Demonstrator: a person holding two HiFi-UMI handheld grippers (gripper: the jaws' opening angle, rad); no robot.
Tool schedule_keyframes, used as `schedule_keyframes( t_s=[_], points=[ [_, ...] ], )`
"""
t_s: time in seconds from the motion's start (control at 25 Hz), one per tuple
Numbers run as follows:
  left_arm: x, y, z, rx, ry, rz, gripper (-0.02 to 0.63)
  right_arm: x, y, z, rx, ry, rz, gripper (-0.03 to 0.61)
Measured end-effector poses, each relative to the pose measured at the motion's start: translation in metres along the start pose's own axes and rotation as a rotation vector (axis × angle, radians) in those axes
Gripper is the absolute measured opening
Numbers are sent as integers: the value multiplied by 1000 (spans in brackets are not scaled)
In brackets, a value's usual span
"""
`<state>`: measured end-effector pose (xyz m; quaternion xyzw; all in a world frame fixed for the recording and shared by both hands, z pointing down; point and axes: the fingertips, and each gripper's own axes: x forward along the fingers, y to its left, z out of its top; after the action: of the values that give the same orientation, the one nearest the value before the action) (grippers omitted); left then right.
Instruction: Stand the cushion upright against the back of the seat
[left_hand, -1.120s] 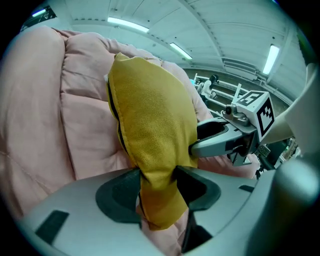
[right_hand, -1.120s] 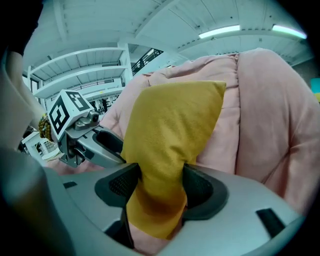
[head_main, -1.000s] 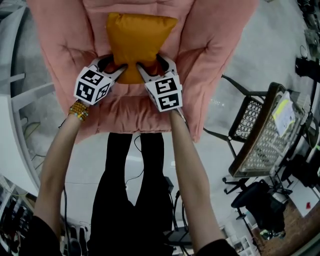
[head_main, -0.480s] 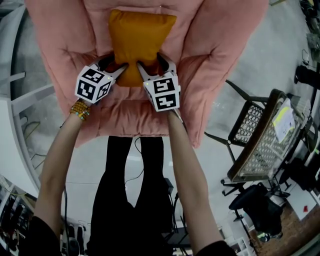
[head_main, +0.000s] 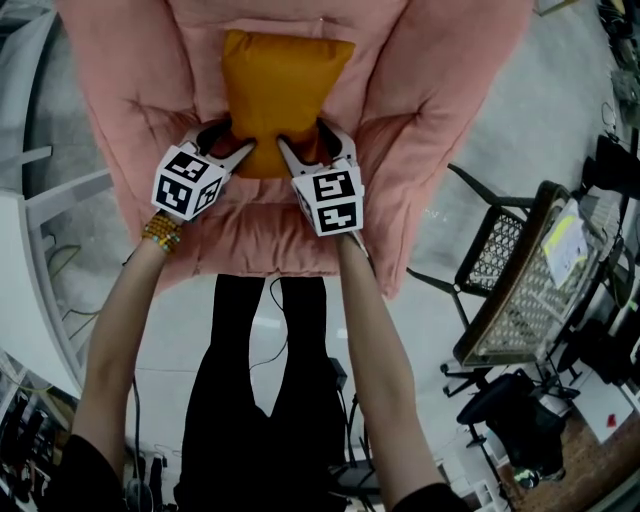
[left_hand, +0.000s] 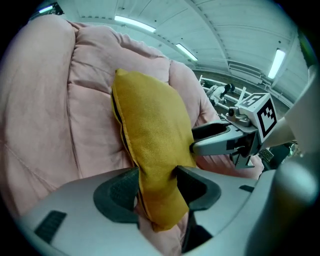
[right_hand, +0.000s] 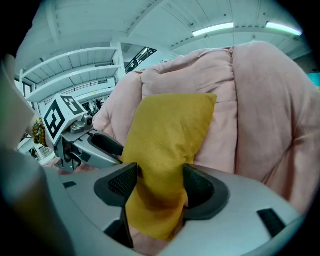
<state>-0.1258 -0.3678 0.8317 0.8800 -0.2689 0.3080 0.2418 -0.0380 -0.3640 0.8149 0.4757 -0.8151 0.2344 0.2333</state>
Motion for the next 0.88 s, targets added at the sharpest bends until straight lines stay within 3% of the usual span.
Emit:
schedule_keyframes(
  t_s=[0.28, 0.6, 0.88],
  points=[
    [-19, -14, -2, -9, -46, 61, 225, -30, 3, -17, -3, 12, -7, 277],
    [-65, -78, 18, 20, -171, 136, 217, -90, 49, 0, -77, -67, 48, 274],
    [-128, -159, 39, 24, -272, 191, 124, -177, 83, 31, -140, -160, 51, 123]
  ],
)
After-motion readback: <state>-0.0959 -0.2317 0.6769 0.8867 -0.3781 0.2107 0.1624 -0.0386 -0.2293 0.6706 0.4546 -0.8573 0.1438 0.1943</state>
